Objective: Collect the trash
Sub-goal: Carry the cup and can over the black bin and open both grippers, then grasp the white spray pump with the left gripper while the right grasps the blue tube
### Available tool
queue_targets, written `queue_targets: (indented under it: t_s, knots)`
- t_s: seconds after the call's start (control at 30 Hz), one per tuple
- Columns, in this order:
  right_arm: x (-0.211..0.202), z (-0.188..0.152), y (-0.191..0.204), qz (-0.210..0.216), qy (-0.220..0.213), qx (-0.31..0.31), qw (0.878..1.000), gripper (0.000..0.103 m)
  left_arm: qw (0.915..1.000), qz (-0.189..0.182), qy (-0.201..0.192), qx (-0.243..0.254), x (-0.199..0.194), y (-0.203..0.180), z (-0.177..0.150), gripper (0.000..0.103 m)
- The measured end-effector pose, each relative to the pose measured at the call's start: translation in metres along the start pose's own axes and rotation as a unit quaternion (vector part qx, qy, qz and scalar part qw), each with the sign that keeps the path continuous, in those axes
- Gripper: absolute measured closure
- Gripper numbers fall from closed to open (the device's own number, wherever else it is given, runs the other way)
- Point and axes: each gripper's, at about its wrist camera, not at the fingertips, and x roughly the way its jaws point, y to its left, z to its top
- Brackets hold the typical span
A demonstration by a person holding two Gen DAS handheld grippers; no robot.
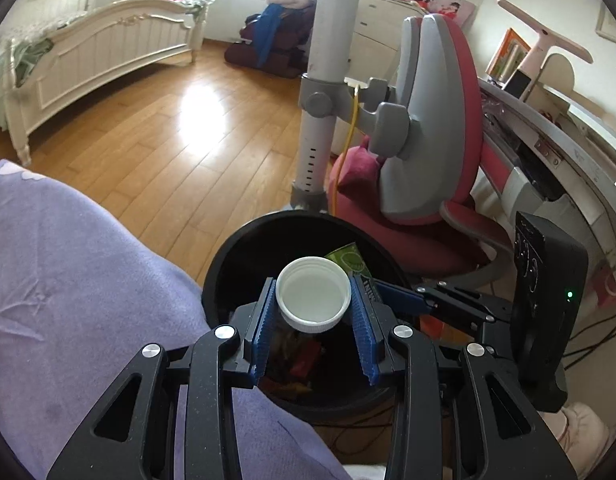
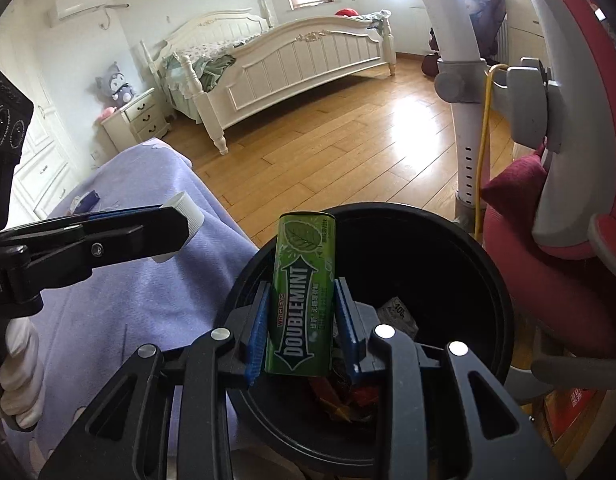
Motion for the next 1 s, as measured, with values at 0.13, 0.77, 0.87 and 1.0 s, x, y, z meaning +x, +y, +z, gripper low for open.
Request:
queue_targets:
  t_s: [0.13, 0.77, 0.87, 1.0]
  knots:
    - [0.003, -0.001, -0.006, -0.004, 0.005, 0.006, 1.000, 0.072, 1.0000, 0.001, 0.009, 0.002, 0.011, -0.002, 0.003, 0.066]
    - [-0.004, 0.007, 0.022, 0.010, -0.001, -0.011, 1.000, 0.024, 0.9918, 0.104, -0.071, -0.024, -0.085, 0.035, -0.020, 0.019]
    - [-0.005, 0.019, 0.054, 0.034, -0.003, -0.040, 0.999, 0.024, 0.9842, 0.135, -0.092, -0.068, -0.121, 0.070, -0.036, 0.019]
    - [-0.002, 0.037, 0.099, 0.082, -0.001, -0.078, 0.994, 0.024, 0.9670, 0.192, -0.113, -0.123, -0.168, 0.122, -0.060, 0.019]
